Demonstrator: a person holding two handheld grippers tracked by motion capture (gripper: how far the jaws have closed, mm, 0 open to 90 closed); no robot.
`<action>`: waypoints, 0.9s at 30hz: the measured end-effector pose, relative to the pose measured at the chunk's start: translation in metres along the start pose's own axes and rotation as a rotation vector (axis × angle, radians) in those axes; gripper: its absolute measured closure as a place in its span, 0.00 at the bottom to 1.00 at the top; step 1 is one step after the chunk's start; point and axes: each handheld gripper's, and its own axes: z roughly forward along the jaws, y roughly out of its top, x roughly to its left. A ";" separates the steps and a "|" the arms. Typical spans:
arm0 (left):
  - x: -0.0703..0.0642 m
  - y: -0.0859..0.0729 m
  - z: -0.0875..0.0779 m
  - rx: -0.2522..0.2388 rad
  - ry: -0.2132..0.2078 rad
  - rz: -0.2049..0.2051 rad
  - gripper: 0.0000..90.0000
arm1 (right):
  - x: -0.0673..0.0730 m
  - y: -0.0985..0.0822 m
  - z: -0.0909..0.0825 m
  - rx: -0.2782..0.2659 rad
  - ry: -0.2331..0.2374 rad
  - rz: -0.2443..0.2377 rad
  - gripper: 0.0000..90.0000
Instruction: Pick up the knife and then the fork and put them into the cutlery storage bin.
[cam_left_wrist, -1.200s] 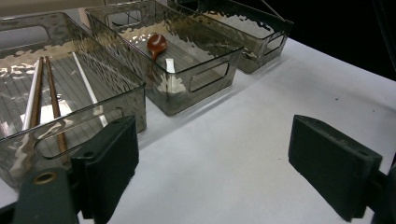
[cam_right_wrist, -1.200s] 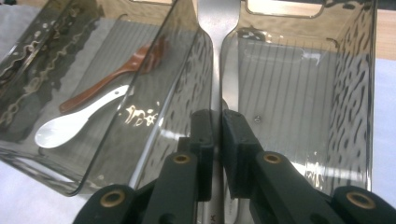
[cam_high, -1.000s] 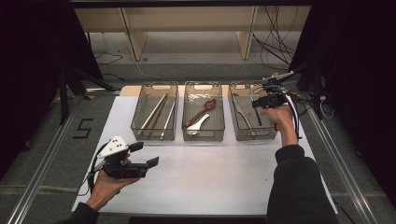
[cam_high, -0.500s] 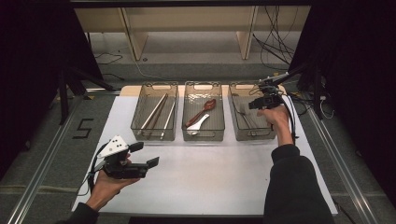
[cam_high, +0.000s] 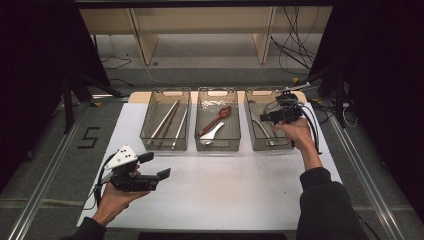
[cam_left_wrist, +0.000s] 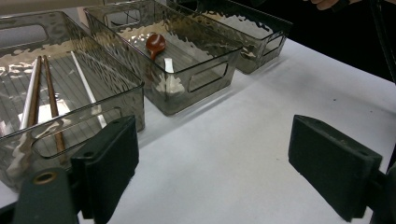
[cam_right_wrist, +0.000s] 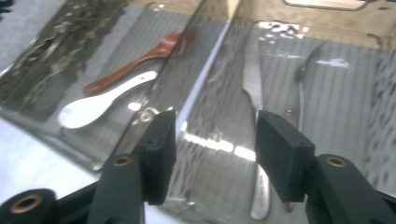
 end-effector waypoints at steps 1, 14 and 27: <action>0.000 0.000 0.000 0.000 0.000 -0.001 0.17 | 0.002 -0.003 -0.002 -0.009 0.009 -0.007 0.50; 0.000 0.000 0.001 0.005 0.002 -0.005 0.17 | 0.026 -0.041 -0.023 -0.118 0.082 -0.029 0.34; 0.002 -0.003 0.000 0.018 0.010 -0.019 0.17 | 0.044 -0.073 -0.033 -0.193 0.120 -0.052 0.31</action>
